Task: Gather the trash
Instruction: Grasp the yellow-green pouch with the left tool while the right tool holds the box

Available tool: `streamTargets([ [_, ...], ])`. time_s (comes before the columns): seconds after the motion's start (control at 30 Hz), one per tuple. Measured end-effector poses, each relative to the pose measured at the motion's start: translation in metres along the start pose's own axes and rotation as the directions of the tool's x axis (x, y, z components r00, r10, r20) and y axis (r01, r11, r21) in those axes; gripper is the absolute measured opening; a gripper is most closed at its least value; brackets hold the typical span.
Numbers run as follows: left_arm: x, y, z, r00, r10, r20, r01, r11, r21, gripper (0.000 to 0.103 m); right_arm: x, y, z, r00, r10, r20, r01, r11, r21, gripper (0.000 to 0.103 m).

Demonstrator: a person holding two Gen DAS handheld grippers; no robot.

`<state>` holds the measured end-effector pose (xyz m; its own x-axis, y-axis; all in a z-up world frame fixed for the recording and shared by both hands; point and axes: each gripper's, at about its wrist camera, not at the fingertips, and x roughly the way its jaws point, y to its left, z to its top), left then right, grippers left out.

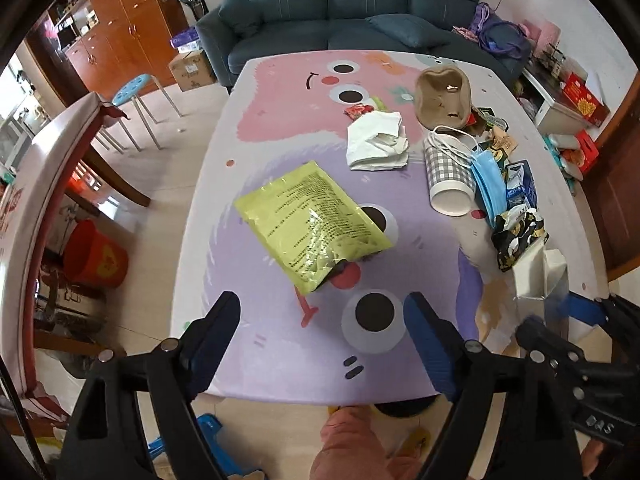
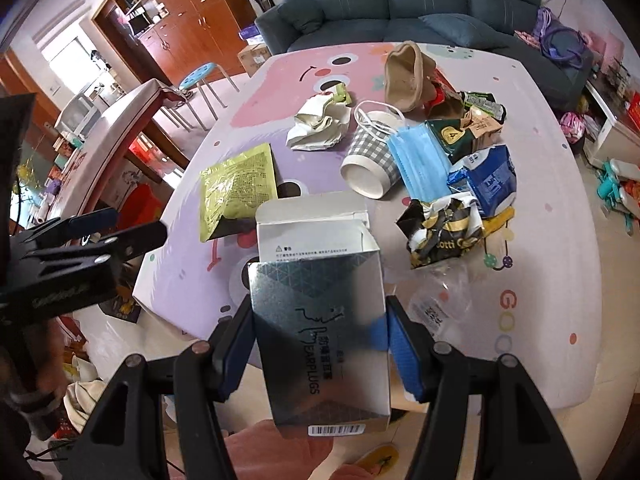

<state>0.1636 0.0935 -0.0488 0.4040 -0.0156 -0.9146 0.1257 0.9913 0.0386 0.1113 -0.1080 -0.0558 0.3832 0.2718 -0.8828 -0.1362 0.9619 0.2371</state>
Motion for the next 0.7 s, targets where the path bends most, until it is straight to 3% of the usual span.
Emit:
streamTargets([
  [0.13,0.019,0.006,0.006,0.993,-0.106,-0.048,0.102,0.992,-0.076,0.086,0.0,-0.004,0.0,0.999,0.024,0.024,-0.025,0.999,0.04,0.062],
  [0.2,0.025,0.011,0.009,0.989,-0.141,-0.054,0.134,0.984,-0.122,0.102,0.003,-0.005,0.001,0.999,0.033,0.023,-0.035,0.998,0.058,0.062],
  [0.33,0.047,0.019,0.024,0.991,-0.113,-0.065,0.1,0.979,-0.179,0.102,0.013,-0.003,0.003,0.999,0.039,0.008,-0.039,0.997,0.063,0.062],
  [0.53,0.085,0.023,0.039,0.989,-0.055,-0.138,0.033,0.987,-0.159,0.102,0.027,-0.003,0.009,0.999,0.042,-0.016,-0.041,0.996,0.083,0.062],
  [0.7,0.116,0.041,0.045,0.972,-0.123,-0.202,0.064,0.959,-0.278,0.102,0.04,-0.004,0.013,0.998,0.047,-0.036,-0.043,0.994,0.101,0.062],
])
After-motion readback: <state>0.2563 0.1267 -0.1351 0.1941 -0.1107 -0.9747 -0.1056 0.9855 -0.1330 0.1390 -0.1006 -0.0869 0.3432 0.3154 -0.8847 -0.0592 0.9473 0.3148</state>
